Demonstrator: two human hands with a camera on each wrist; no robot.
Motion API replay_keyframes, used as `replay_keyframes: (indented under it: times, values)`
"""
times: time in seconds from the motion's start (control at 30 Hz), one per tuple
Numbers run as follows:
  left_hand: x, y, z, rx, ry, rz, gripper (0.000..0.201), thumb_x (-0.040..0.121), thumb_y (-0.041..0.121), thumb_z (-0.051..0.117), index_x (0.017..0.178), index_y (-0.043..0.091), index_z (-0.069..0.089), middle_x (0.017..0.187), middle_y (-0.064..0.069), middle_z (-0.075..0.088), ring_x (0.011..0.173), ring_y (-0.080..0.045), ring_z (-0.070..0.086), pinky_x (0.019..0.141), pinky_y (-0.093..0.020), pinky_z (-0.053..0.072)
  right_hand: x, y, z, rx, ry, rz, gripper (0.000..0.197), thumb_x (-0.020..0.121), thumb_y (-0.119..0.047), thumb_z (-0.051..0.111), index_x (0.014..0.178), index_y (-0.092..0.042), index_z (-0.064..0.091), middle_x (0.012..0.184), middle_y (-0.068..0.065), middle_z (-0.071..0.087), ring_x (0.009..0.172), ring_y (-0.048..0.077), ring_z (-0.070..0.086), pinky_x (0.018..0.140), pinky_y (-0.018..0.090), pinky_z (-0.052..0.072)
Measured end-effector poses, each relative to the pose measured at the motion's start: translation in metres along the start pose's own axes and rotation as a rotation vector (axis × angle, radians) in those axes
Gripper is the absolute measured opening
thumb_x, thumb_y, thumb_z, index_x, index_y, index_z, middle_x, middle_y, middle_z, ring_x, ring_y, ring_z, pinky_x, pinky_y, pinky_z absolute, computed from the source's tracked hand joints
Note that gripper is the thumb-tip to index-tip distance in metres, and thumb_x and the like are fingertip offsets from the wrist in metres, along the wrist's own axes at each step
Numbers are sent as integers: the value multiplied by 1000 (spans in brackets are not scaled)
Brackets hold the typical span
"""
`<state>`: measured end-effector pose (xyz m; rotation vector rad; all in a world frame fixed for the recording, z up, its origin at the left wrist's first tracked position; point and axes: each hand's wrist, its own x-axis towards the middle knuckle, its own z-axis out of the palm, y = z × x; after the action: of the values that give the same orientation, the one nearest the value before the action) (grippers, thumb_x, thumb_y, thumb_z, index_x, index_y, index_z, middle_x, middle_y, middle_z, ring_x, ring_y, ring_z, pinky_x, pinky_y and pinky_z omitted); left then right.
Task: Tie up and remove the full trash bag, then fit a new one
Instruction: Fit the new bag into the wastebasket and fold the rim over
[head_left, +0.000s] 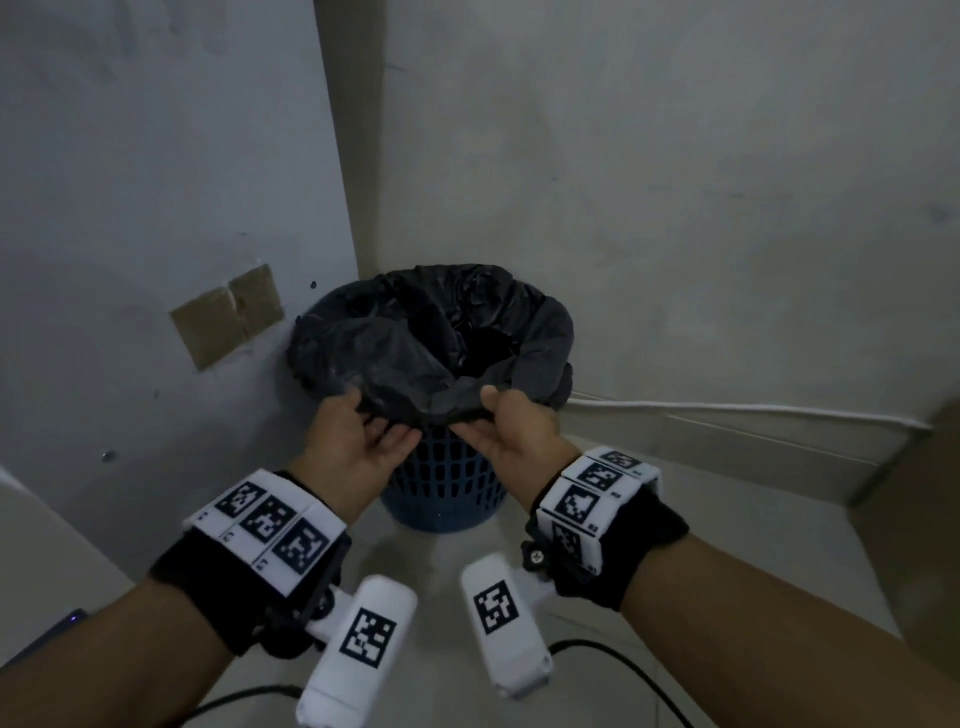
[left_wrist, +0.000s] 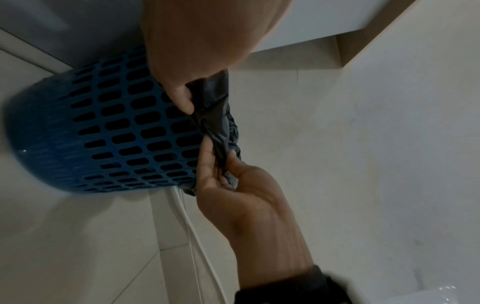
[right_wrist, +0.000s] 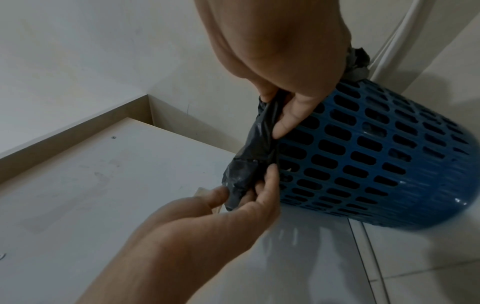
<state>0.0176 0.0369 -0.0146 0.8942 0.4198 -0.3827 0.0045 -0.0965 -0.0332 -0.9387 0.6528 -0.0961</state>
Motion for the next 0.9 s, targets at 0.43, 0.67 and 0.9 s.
replay_keyframes:
  times: [0.43, 0.67, 0.9]
  values:
    - [23, 9, 3, 52, 38, 55, 37, 98, 9, 49, 135, 5, 49, 138, -11, 53, 126, -23, 51, 90, -33, 46, -7, -17, -37, -398, -111, 177, 48, 88, -61, 52, 87, -13, 59, 84, 5, 56, 80, 24, 57, 78, 37, 52]
    - [35, 9, -6, 71, 23, 92, 31, 97, 10, 51, 127, 3, 55, 133, -11, 57, 122, -22, 54, 90, -31, 47, 5, -36, -57, -57, 0, 73, 43, 94, -55, 45, 106, -15, 55, 111, 1, 47, 114, 27, 47, 97, 46, 48]
    - [44, 10, -13, 120, 6, 107, 17, 97, 12, 52, 109, 5, 61, 128, -10, 60, 98, -17, 61, 87, -29, 47, 11, -43, -45, 116, -62, 71, 18, 97, -28, 54, 101, -10, 52, 90, 9, 56, 94, 28, 60, 94, 38, 51]
